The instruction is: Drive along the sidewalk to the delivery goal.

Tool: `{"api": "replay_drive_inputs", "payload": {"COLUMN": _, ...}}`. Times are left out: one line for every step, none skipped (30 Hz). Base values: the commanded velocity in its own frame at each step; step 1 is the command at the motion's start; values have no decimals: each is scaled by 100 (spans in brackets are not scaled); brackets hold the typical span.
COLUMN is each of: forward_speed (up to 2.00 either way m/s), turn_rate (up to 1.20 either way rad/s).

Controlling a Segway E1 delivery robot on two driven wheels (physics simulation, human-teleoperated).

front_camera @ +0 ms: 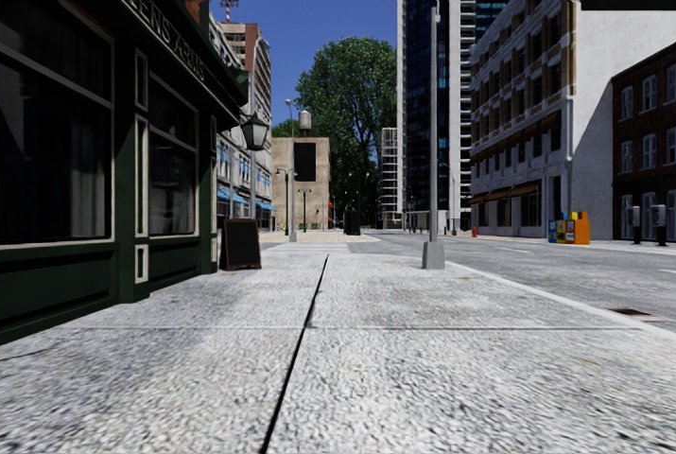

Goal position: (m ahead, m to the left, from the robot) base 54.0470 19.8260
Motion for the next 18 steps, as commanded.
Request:
{"api": "replay_drive_inputs", "payload": {"forward_speed": 200, "turn_rate": 0}}
{"api": "replay_drive_inputs", "payload": {"forward_speed": 200, "turn_rate": 0}}
{"api": "replay_drive_inputs", "payload": {"forward_speed": 200, "turn_rate": 0}}
{"api": "replay_drive_inputs", "payload": {"forward_speed": 200, "turn_rate": 0}}
{"api": "replay_drive_inputs", "payload": {"forward_speed": 200, "turn_rate": 0}}
{"api": "replay_drive_inputs", "payload": {"forward_speed": 200, "turn_rate": 0}}
{"api": "replay_drive_inputs", "payload": {"forward_speed": 200, "turn_rate": 0}}
{"api": "replay_drive_inputs", "payload": {"forward_speed": 200, "turn_rate": 0}}
{"api": "replay_drive_inputs", "payload": {"forward_speed": 200, "turn_rate": 0}}
{"api": "replay_drive_inputs", "payload": {"forward_speed": 200, "turn_rate": 0}}
{"api": "replay_drive_inputs", "payload": {"forward_speed": 200, "turn_rate": 0}}
{"api": "replay_drive_inputs", "payload": {"forward_speed": 200, "turn_rate": 0}}
{"api": "replay_drive_inputs", "payload": {"forward_speed": 200, "turn_rate": 0}}
{"api": "replay_drive_inputs", "payload": {"forward_speed": 200, "turn_rate": 0}}
{"api": "replay_drive_inputs", "payload": {"forward_speed": 200, "turn_rate": 0}}
{"api": "replay_drive_inputs", "payload": {"forward_speed": 200, "turn_rate": 0}}
{"api": "replay_drive_inputs", "payload": {"forward_speed": 200, "turn_rate": 0}}
{"api": "replay_drive_inputs", "payload": {"forward_speed": 200, "turn_rate": 0}}
